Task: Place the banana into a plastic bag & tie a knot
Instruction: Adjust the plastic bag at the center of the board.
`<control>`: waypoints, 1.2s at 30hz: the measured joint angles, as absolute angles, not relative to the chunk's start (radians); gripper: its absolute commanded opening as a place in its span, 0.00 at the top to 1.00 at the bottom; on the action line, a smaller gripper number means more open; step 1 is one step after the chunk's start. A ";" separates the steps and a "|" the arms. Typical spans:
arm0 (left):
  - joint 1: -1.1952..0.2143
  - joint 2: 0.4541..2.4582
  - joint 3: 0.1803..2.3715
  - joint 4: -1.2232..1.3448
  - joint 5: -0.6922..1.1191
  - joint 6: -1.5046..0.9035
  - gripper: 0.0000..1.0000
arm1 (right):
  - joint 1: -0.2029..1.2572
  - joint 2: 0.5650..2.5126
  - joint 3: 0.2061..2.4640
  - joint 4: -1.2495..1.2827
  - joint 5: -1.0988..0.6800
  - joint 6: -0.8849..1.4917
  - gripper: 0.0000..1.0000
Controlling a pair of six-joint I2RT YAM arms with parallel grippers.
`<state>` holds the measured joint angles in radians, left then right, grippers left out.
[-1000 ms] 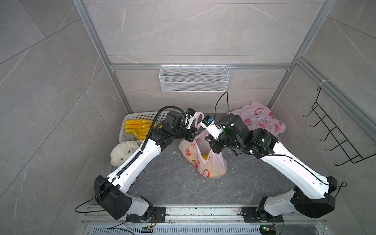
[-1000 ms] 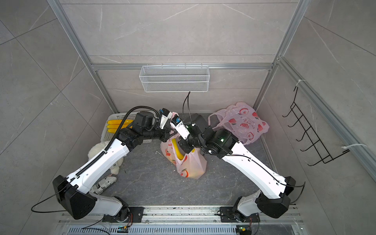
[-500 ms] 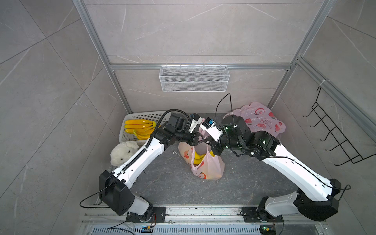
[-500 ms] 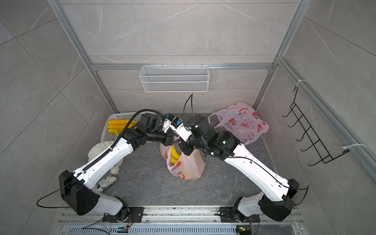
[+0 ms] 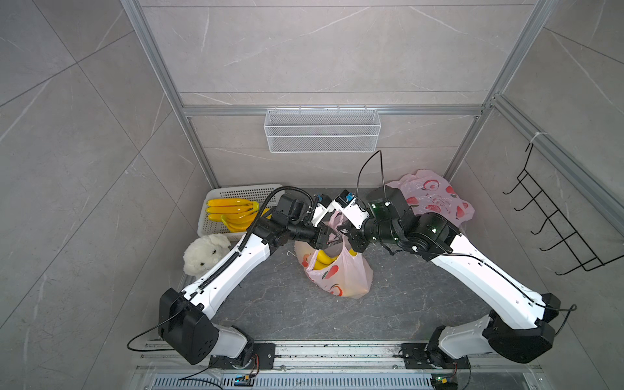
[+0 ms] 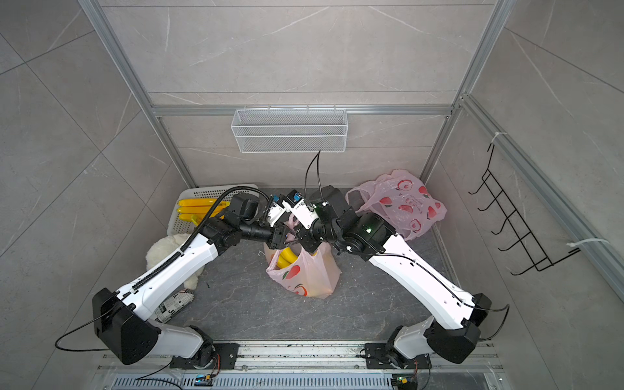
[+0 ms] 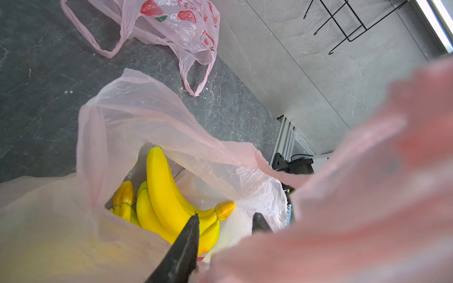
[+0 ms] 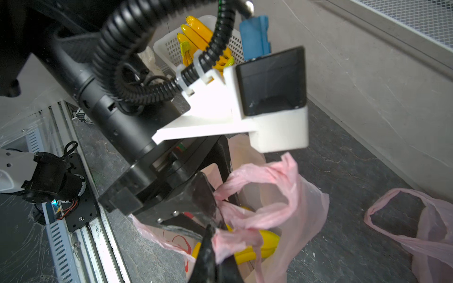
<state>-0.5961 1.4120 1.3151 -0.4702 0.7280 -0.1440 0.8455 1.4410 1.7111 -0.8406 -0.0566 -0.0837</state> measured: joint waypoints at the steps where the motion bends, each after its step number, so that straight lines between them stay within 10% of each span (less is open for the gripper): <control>1: -0.596 1.411 1.315 -0.470 0.735 -0.144 0.54 | 0.846 1.446 1.715 -0.841 -0.054 -0.084 1.00; 36: -0.587 1.348 1.235 -0.405 0.738 -0.163 0.43 | 0.886 1.509 1.699 -0.778 0.004 -0.105 1.00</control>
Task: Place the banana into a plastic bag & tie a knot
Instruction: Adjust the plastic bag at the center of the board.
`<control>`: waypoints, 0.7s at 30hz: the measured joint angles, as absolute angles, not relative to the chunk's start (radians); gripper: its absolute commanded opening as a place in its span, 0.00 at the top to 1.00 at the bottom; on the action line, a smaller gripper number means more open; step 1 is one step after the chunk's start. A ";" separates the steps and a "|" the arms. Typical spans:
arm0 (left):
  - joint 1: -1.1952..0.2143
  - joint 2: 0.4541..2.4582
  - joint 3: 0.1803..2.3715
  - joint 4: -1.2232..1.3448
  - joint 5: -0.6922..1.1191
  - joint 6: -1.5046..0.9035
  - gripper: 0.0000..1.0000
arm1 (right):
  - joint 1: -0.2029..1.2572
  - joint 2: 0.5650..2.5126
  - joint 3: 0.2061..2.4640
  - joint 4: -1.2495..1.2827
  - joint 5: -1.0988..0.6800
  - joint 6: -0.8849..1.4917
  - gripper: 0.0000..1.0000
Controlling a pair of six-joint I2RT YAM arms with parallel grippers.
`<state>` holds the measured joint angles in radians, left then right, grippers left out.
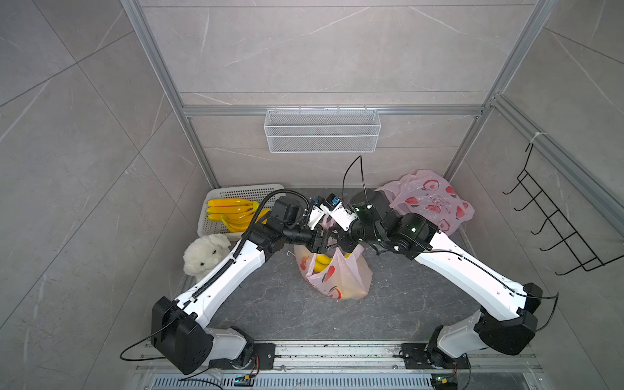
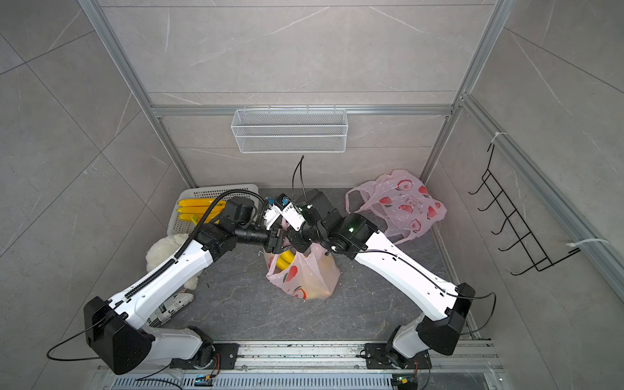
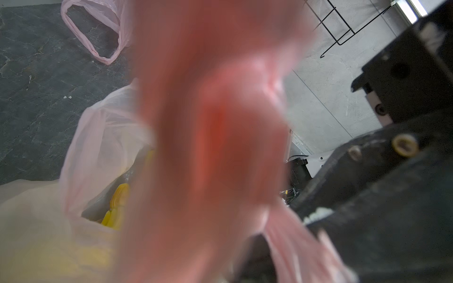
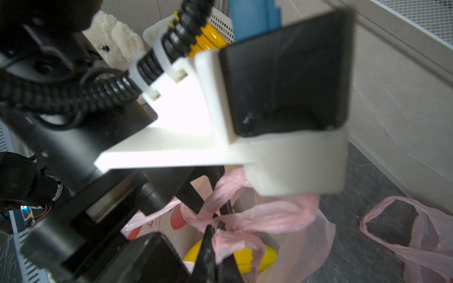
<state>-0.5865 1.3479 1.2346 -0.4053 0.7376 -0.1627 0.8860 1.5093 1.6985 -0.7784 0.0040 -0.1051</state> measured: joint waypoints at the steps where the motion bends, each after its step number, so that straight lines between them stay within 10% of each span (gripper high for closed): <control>1: -0.587 1.348 1.231 -0.402 0.740 -0.167 0.44 | 0.886 1.510 1.697 -0.775 -0.003 -0.105 1.00; 10: -0.587 1.356 1.198 -0.373 0.765 -0.214 0.57 | 0.855 1.509 1.637 -0.719 -0.085 -0.067 1.00; 21: -0.592 1.366 1.187 -0.333 0.777 -0.242 0.97 | 0.849 1.485 1.595 -0.673 -0.073 -0.032 0.88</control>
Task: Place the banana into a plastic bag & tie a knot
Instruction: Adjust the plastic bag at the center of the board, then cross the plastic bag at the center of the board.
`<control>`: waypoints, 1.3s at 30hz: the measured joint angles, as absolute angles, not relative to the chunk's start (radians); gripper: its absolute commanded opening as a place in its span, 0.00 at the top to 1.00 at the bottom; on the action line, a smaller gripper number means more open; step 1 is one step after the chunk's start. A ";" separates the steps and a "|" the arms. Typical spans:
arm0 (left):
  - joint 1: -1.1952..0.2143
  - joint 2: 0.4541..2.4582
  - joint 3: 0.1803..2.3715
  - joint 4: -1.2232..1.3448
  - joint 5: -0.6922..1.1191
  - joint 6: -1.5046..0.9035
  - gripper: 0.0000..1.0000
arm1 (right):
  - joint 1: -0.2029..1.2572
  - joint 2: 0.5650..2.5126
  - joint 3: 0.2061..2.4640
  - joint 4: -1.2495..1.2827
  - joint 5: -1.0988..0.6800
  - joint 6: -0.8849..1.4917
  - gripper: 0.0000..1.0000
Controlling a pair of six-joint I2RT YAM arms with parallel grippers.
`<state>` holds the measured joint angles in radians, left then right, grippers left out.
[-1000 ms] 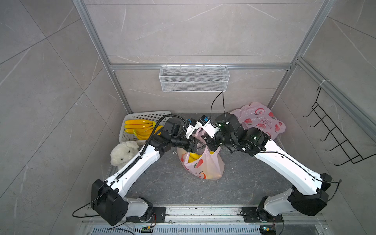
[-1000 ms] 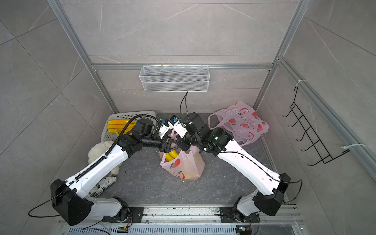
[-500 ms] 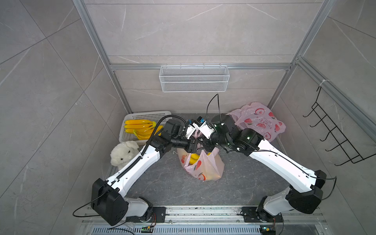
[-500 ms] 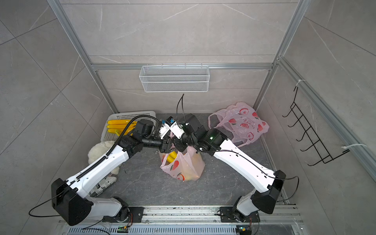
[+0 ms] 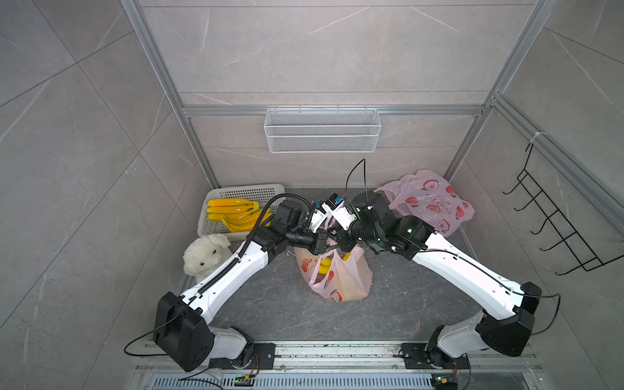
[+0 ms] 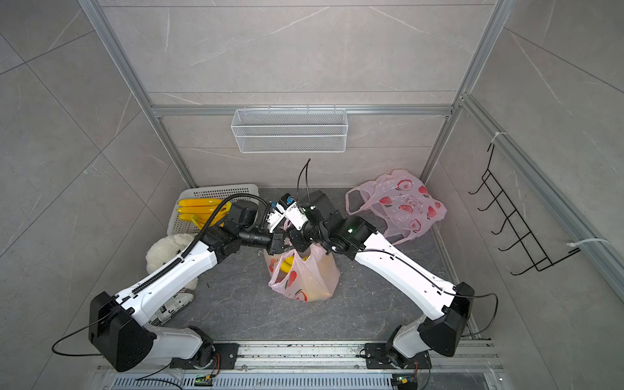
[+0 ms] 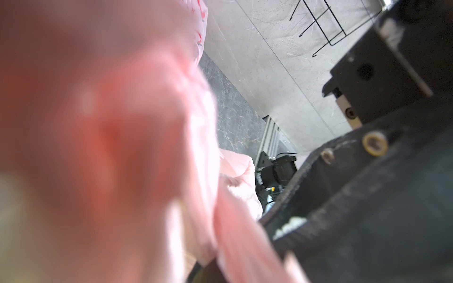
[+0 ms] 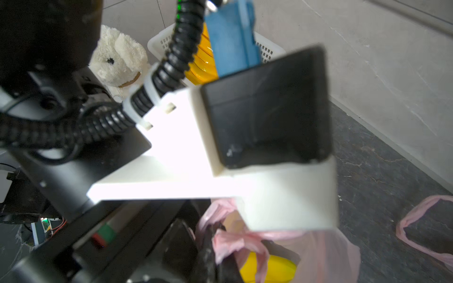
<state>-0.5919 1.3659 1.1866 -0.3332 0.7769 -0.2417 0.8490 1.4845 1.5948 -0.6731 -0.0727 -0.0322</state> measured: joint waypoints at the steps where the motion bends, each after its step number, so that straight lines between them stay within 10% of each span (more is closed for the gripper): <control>1: -0.593 1.366 1.187 -0.328 0.775 -0.241 0.98 | 0.850 1.480 1.595 -0.673 -0.067 -0.029 0.85; 9: -0.593 1.369 1.185 -0.278 0.716 -0.236 1.00 | 0.882 1.407 1.595 -0.693 -0.049 -0.012 0.57; 26: -0.604 1.360 1.159 -0.237 0.682 -0.201 1.00 | 0.885 1.377 1.605 -0.699 0.083 0.046 0.31; 39: -0.626 1.360 1.155 -0.238 0.665 -0.182 1.00 | 0.883 1.462 1.621 -0.698 0.154 0.075 0.52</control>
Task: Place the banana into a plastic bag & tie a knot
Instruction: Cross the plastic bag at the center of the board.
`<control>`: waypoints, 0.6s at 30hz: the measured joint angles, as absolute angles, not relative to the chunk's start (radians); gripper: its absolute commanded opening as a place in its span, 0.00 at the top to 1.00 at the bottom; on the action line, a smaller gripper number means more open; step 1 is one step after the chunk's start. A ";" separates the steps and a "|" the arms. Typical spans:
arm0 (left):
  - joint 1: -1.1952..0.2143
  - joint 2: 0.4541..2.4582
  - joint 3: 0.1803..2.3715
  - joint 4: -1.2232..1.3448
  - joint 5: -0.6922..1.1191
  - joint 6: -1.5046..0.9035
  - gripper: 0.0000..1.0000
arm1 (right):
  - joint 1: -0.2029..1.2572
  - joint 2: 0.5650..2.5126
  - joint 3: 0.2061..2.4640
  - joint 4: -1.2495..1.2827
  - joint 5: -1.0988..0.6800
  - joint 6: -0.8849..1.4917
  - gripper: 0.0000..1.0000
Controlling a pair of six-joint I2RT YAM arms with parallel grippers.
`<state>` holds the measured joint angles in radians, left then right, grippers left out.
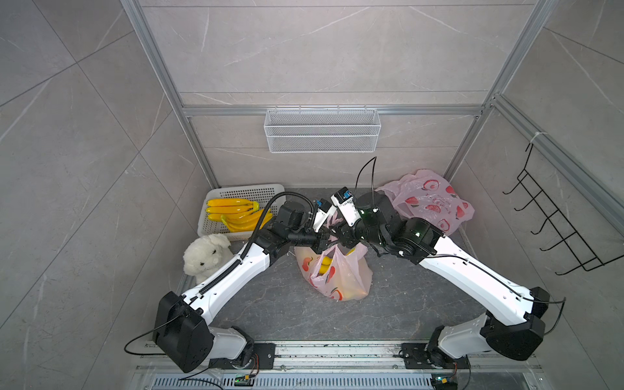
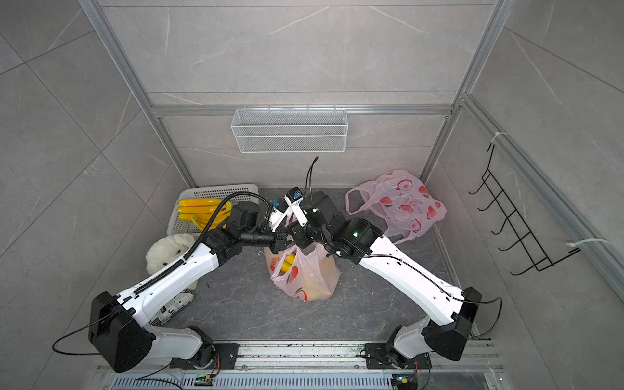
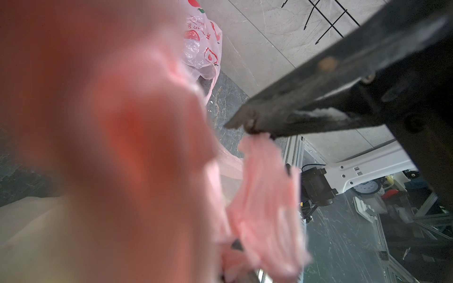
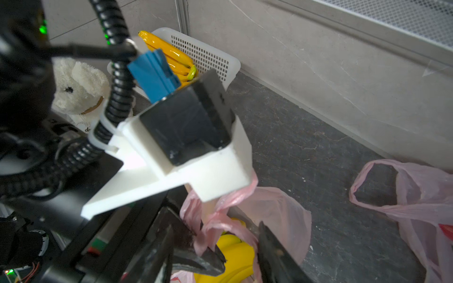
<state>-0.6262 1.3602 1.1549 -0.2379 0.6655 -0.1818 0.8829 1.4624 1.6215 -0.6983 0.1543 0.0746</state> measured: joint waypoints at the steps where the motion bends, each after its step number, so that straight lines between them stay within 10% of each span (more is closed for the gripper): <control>1: -0.628 1.360 1.155 -0.237 0.665 -0.181 1.00 | 0.883 1.466 1.622 -0.698 0.157 0.076 0.53; 13: -0.630 1.360 1.156 -0.242 0.665 -0.178 0.95 | 0.883 1.484 1.622 -0.699 0.181 0.081 0.99; 18: -0.630 1.363 1.177 -0.274 0.665 -0.172 0.82 | 0.882 1.476 1.621 -0.699 0.179 0.082 1.00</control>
